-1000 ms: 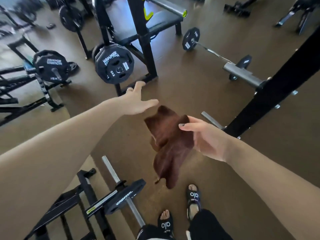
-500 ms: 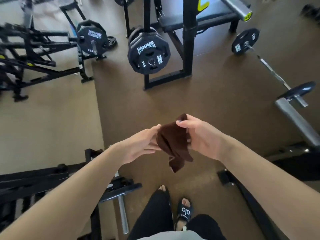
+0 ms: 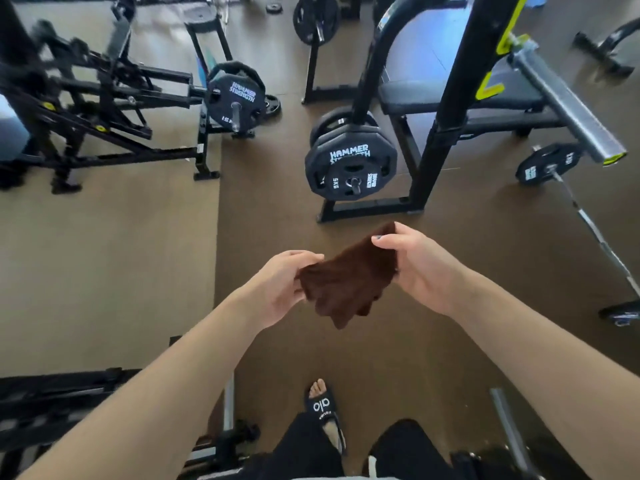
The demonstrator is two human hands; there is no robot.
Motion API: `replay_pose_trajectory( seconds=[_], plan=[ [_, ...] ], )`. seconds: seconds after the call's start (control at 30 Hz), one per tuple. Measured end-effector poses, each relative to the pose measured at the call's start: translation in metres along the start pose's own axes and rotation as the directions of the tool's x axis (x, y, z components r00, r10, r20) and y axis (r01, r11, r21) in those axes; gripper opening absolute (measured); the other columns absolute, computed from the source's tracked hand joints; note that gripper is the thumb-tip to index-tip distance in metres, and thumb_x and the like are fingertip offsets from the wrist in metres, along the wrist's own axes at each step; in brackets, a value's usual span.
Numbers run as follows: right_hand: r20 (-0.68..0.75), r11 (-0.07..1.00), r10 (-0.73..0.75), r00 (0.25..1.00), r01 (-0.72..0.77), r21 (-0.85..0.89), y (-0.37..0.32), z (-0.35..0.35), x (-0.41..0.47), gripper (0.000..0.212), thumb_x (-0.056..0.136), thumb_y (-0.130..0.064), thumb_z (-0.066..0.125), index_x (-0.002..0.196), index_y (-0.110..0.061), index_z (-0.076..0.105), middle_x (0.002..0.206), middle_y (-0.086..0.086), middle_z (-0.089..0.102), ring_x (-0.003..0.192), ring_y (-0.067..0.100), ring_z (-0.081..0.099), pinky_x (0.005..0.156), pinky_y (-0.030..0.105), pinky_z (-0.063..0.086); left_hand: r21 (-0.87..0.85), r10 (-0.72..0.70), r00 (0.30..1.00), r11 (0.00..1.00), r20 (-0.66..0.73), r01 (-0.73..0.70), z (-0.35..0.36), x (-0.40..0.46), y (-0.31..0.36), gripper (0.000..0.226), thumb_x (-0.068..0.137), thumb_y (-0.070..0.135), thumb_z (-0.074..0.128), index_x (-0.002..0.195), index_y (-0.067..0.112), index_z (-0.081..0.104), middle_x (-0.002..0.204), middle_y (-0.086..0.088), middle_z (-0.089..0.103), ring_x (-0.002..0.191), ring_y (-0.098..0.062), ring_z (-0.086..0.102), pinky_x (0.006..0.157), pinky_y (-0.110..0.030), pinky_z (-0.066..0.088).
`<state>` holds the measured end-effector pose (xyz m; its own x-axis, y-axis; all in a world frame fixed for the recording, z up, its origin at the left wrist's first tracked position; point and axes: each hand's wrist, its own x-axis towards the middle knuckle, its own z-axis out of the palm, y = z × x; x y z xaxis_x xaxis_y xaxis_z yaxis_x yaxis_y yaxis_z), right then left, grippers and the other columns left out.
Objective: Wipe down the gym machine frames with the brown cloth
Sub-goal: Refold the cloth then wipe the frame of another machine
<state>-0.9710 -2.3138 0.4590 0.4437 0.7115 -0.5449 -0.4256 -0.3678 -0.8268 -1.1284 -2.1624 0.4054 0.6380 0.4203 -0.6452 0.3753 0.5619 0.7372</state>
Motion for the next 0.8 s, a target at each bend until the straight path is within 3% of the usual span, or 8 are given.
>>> replay_pose_trajectory(
  seconds=[0.1,0.2,0.3,0.4,0.5,0.6,0.67,0.8],
  plan=[
    [0.013,0.999,-0.013,1.0,0.012,0.035,-0.022,0.007,0.03,0.005,0.101,-0.008,0.053,0.104,-0.011,0.055,0.103,0.015,0.069,0.101,0.03,0.066,0.086,0.042,0.055,0.055,0.158,0.983,0.987,-0.098,-0.154,-0.014,0.019,0.037,0.017,0.093,0.015,0.071,0.108,0.012,0.064,0.089,-0.005,0.069,0.077,-0.017,0.065,0.073,-0.033,0.051],
    [0.012,0.996,0.01,1.0,-0.011,0.091,-0.054,0.026,0.083,0.013,0.1,-0.002,0.052,0.111,-0.009,0.055,0.113,0.021,0.068,0.11,0.034,0.067,0.096,0.051,0.057,0.21,0.276,0.952,0.946,-0.134,-0.245,-0.039,0.051,0.081,0.01,0.089,0.015,0.073,0.096,0.018,0.067,0.091,-0.003,0.07,0.082,-0.016,0.068,0.074,-0.034,0.059],
    [0.008,0.994,0.04,0.999,-0.041,0.097,-0.086,0.04,0.138,0.03,0.096,0.006,0.052,0.126,0.002,0.056,0.124,0.024,0.068,0.116,0.037,0.067,0.099,0.052,0.055,0.207,0.349,0.924,0.926,-0.155,-0.315,-0.064,0.083,0.121,0.01,0.087,0.015,0.073,0.088,0.023,0.067,0.084,0.001,0.067,0.083,-0.013,0.067,0.08,-0.038,0.06],
    [-0.007,0.997,0.071,0.997,-0.071,-0.023,-0.116,0.053,0.195,0.036,0.093,0.01,0.055,0.128,0.012,0.06,0.126,0.027,0.067,0.121,0.039,0.064,0.107,0.051,0.05,0.247,0.432,0.885,0.889,-0.174,-0.386,-0.084,0.119,0.159,0.008,0.085,0.017,0.074,0.088,0.023,0.069,0.085,0.0,0.068,0.087,-0.016,0.066,0.086,-0.038,0.057],
    [-0.014,0.985,0.067,0.998,-0.068,-0.161,-0.147,0.06,0.255,0.032,0.089,0.008,0.064,0.121,0.009,0.066,0.12,0.023,0.071,0.117,0.034,0.066,0.101,0.041,0.054,0.437,0.524,0.829,0.803,-0.197,-0.404,-0.106,0.156,0.197,0.009,0.089,0.013,0.073,0.086,0.021,0.072,0.081,0.007,0.07,0.079,-0.007,0.063,0.08,-0.027,0.054],
    [0.003,0.956,0.068,0.998,-0.065,-0.288,-0.179,0.069,0.317,0.07,0.081,0.005,0.075,0.144,-0.005,0.046,0.126,0.018,0.064,0.115,0.031,0.064,0.099,0.041,0.055,0.582,0.557,0.791,0.741,-0.254,-0.335,-0.129,0.19,0.239,0.008,0.089,0.017,0.075,0.084,0.023,0.075,0.077,0.012,0.072,0.07,-0.002,0.062,0.073,-0.018,0.051],
    [0.032,0.895,0.034,0.999,-0.016,-0.446,-0.196,0.077,0.351,0.094,0.074,0.004,0.081,0.153,-0.022,0.036,0.131,0.013,0.057,0.118,0.028,0.06,0.103,0.044,0.052,0.653,0.533,0.8,0.715,-0.276,-0.251,-0.145,0.207,0.266,0.004,0.087,0.024,0.077,0.084,0.025,0.076,0.082,0.009,0.075,0.078,-0.009,0.067,0.079,-0.026,0.054],
    [0.169,0.587,-0.102,0.98,0.197,-0.785,-0.233,0.103,0.409,0.073,0.073,-0.002,0.078,0.139,-0.022,0.054,0.124,0.003,0.059,0.113,0.023,0.056,0.088,0.03,0.048,0.777,0.482,0.851,0.61,-0.207,-0.157,-0.175,0.245,0.322,0.025,0.073,0.022,0.084,0.093,0.027,0.071,0.088,0.004,0.072,0.084,-0.015,0.068,0.076,-0.031,0.056]
  ],
)
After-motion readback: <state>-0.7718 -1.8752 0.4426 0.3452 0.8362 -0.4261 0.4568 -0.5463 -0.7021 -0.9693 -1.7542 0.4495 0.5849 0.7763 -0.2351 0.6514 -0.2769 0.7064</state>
